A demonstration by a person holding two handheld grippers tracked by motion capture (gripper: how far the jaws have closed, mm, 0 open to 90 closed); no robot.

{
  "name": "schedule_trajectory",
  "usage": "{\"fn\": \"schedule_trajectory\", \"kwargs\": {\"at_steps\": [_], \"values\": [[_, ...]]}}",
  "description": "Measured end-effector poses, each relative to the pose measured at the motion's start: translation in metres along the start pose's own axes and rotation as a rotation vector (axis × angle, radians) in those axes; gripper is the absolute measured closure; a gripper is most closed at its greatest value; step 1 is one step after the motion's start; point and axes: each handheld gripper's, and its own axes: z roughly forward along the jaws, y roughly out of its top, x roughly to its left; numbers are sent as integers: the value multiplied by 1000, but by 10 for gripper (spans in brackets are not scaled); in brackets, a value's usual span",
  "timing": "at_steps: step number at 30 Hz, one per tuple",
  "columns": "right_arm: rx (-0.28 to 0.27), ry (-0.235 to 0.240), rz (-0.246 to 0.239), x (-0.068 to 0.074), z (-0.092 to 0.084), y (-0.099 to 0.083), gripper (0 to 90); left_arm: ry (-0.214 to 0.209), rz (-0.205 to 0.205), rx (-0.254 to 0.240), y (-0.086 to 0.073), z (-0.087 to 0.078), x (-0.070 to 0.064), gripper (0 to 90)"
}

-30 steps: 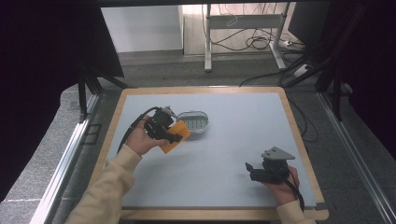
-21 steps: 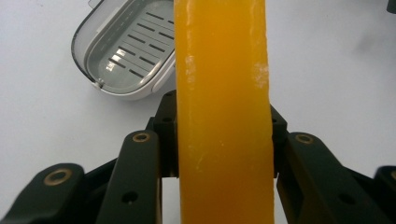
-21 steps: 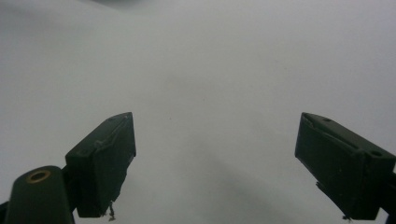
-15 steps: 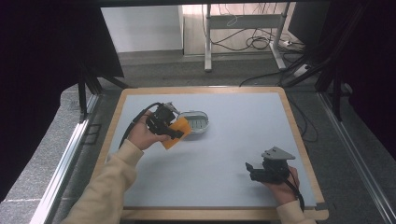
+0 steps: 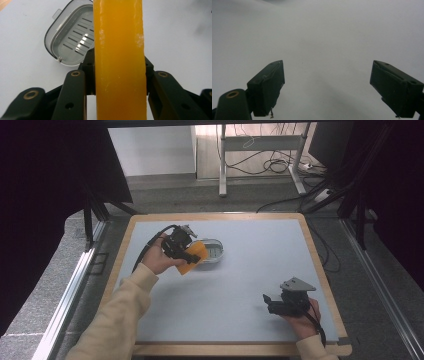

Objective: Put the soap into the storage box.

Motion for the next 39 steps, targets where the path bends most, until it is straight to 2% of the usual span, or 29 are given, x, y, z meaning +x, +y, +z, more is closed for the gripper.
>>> {"fn": "schedule_trajectory", "kwargs": {"at_steps": [3,11,28,35,39], "values": [[2,1,0,0,0,0,126,10,18,13,4,3,2,621],[2,1,-1,0,0,0,126,2,50,21,12,9,4,621],[7,2,5,-1,1,-1,126,-11,89,29,26,15,15,621],[7,0,4,-2,1,-1,126,-5,106,36,34,20,19,621],[8,0,3,-2,1,-1,126,-25,119,24,38,23,22,621]]}}
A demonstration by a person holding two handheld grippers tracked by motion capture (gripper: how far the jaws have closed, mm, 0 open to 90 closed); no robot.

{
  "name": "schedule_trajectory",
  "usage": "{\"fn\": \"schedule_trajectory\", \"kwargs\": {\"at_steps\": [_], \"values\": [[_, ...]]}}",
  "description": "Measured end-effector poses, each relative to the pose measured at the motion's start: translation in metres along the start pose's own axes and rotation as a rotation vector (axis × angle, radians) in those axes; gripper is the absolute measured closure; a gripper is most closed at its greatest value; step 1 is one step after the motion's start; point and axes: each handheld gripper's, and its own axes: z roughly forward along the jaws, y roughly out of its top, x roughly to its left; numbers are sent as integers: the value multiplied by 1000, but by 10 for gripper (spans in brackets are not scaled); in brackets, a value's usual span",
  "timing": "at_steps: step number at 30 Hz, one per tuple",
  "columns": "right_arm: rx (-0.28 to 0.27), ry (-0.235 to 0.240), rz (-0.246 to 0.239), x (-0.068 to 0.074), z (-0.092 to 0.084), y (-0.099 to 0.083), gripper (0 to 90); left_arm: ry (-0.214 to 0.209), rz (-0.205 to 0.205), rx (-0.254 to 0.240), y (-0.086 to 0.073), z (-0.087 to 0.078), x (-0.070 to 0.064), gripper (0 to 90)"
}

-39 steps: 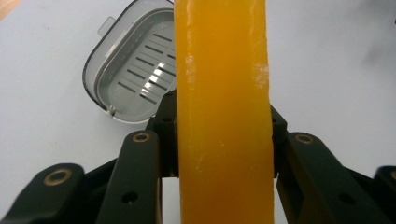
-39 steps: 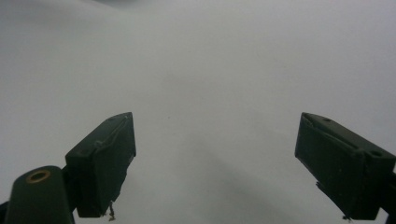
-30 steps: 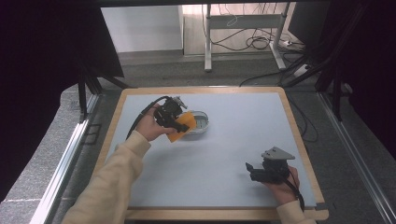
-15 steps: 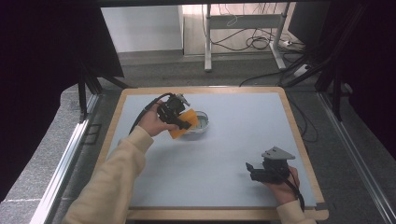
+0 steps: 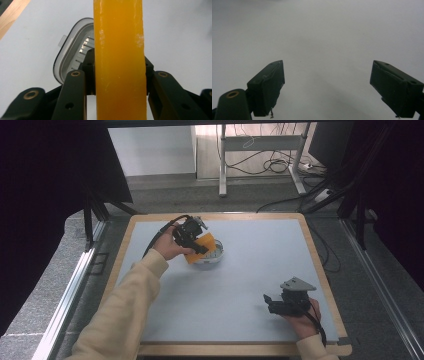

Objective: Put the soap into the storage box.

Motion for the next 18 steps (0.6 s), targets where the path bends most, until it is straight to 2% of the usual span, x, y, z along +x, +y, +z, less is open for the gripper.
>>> {"fn": "schedule_trajectory", "kwargs": {"at_steps": [4,11,13,18], "values": [[0,0,3,0,0,0,126,-4,29,9,4,4,3,621],[5,-2,0,-1,1,-1,128,-3,38,19,10,10,10,621],[4,-3,-1,0,1,0,127,-23,60,13,11,14,15,621],[5,-7,-1,-2,2,0,128,-37,94,21,14,20,22,621]]}}
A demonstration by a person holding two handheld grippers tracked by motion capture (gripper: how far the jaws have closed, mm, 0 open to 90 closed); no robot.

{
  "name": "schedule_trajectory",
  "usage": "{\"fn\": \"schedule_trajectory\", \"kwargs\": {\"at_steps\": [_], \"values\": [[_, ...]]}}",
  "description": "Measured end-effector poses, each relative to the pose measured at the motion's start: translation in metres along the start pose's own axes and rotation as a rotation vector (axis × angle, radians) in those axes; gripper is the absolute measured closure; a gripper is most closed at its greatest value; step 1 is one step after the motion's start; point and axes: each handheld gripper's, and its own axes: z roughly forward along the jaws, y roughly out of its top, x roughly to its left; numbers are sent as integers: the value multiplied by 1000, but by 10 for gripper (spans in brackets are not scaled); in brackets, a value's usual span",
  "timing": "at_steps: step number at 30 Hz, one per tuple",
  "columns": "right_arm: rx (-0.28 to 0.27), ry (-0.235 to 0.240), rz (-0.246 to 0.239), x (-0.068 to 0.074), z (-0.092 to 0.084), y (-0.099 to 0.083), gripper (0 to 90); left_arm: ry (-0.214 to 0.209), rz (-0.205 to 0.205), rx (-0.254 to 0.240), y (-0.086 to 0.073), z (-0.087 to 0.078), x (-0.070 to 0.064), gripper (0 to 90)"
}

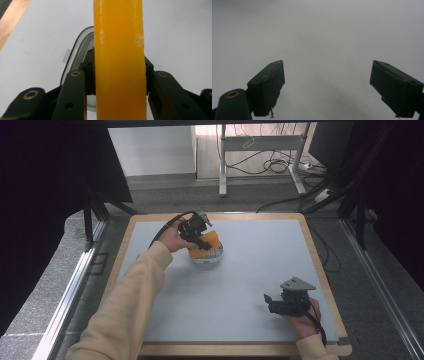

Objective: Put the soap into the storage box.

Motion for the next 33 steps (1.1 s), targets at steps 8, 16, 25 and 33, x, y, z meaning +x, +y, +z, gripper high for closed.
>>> {"fn": "schedule_trajectory", "kwargs": {"at_steps": [8,16,25,33], "values": [[1,-4,4,-2,0,-1,128,-12,38,20,5,7,11,621],[3,-5,1,-2,0,-1,128,-48,73,38,3,18,16,621],[1,-5,1,-2,0,-1,128,-78,75,58,-2,34,26,620],[1,-4,-2,-1,0,0,128,-87,91,68,-3,44,27,620]]}}
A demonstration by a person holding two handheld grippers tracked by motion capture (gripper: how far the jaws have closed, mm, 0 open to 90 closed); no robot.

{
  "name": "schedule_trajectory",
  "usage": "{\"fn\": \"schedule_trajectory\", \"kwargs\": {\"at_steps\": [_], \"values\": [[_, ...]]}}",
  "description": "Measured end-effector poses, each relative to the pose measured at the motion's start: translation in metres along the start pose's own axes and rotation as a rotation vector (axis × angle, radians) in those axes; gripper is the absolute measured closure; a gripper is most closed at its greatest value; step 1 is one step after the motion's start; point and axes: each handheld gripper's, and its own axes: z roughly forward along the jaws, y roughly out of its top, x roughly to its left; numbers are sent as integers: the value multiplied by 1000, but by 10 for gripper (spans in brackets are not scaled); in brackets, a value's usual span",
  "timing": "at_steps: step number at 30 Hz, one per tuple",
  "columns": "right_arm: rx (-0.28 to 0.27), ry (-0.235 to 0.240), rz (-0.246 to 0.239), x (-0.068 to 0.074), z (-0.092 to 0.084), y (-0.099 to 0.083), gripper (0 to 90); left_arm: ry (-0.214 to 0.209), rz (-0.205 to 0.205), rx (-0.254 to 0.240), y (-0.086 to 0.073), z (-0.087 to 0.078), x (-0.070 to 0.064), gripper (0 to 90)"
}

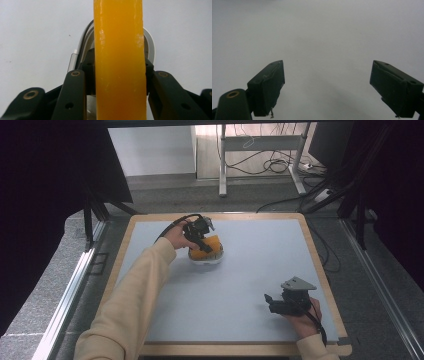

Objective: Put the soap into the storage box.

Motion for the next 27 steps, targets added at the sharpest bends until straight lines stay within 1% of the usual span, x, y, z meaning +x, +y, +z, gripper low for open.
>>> {"fn": "schedule_trajectory", "kwargs": {"at_steps": [1,2,3,4,5,7,9,11,12,13,16,17,19,21,22,23,25,27], "values": [[-1,-1,1,0,0,0,128,7,-1,0,0,1,0,619],[-1,-1,2,0,0,0,128,11,-3,-11,-1,2,0,615],[-1,-1,1,0,0,0,128,15,-13,-33,-1,-1,1,594],[0,0,0,0,0,0,128,18,-20,-58,0,-4,2,551],[0,0,-2,0,0,0,128,30,-27,-86,0,-10,2,519],[0,1,-3,1,0,0,128,53,-31,-120,2,-18,1,457],[-1,5,-4,1,0,0,128,95,-38,-147,2,-26,-1,406],[-1,6,-7,2,0,1,128,99,-63,-171,2,-32,-3,377],[0,7,-6,3,0,1,127,99,-63,-171,2,-32,-3,359],[0,9,-7,3,0,1,128,105,-61,-167,1,-36,-5,343],[1,9,-7,4,0,1,127,117,-77,-182,-2,-40,-11,295],[-1,7,-9,3,0,1,128,119,-88,-191,-4,-42,-13,277],[0,6,-7,3,-1,1,127,109,-123,-208,-8,-45,-18,251],[-1,7,-4,3,-1,1,128,119,-145,-217,-14,-48,-24,242],[-1,8,-4,3,-1,1,127,137,-153,-229,-17,-50,-28,241],[0,8,-3,3,0,1,127,153,-168,-248,-21,-52,-31,243],[0,8,-3,3,0,1,128,148,-208,-288,-30,-57,-38,245],[-2,7,0,3,-1,1,128,152,-243,-316,-40,-59,-46,242]]}}
